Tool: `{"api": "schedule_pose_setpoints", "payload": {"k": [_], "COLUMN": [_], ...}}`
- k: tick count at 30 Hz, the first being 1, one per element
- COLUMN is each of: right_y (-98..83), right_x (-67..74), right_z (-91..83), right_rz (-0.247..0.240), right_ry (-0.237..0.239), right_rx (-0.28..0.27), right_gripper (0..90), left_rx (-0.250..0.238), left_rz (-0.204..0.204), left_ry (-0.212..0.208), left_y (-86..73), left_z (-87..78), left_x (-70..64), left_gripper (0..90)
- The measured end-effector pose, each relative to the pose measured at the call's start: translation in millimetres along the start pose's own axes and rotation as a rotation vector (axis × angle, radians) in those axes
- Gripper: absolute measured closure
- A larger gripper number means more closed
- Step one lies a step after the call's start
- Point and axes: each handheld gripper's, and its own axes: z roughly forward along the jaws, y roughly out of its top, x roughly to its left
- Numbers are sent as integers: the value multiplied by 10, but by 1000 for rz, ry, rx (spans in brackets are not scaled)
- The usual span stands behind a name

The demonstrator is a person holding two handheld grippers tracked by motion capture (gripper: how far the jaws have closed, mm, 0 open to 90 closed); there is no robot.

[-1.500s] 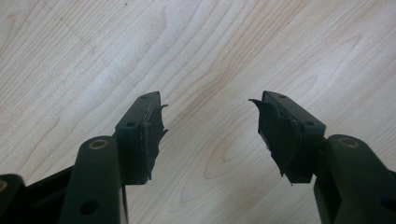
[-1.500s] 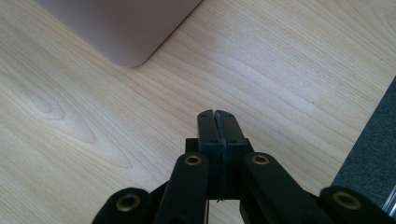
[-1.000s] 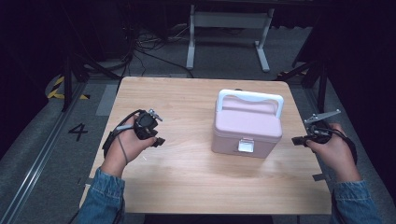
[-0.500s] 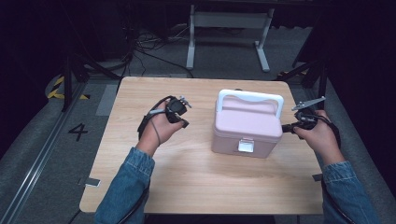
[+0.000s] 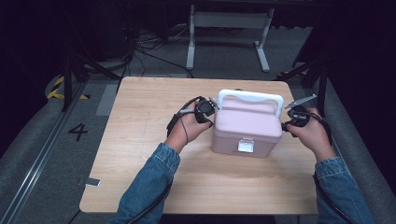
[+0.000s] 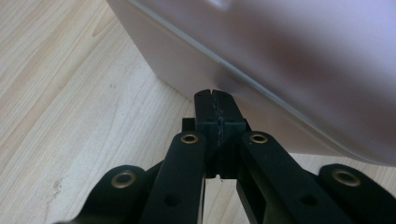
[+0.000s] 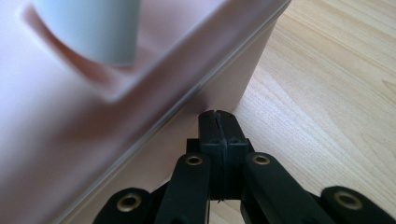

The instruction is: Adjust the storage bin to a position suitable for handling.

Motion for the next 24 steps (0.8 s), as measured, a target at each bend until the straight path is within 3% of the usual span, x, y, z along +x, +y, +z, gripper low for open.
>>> {"api": "schedule_pose_setpoints", "payload": {"k": [2, 5, 11, 14, 16, 17, 24], "right_y": [5, 6, -11, -66, -80, -126, -261], "right_x": [11, 60, 230, 438, 483, 616, 976], "right_z": [-12, -27, -41, -57, -61, -80, -138], "right_rz": [6, 16, -11, -44, -48, -67, -107], "right_ry": [5, 38, 63, 101, 105, 125, 160], "right_rx": [2, 5, 25, 36, 37, 44, 52], "right_gripper": [900, 900, 900, 900, 900, 900, 900], "left_rx": [-2, 6, 8, 5, 5, 18, 38], "left_rz": [-9, -21, -29, -26, -27, -18, -16], "left_ry": [-33, -27, -22, -31, -36, -36, -55], "left_y": [-30, -92, -288, -490, -562, -659, -1006], "left_z": [-13, -55, -162, -269, -308, -372, -574], "left_x": [14, -13, -96, -183, -227, -297, -569], "left_gripper": [900, 900, 900, 900, 900, 900, 900]}}
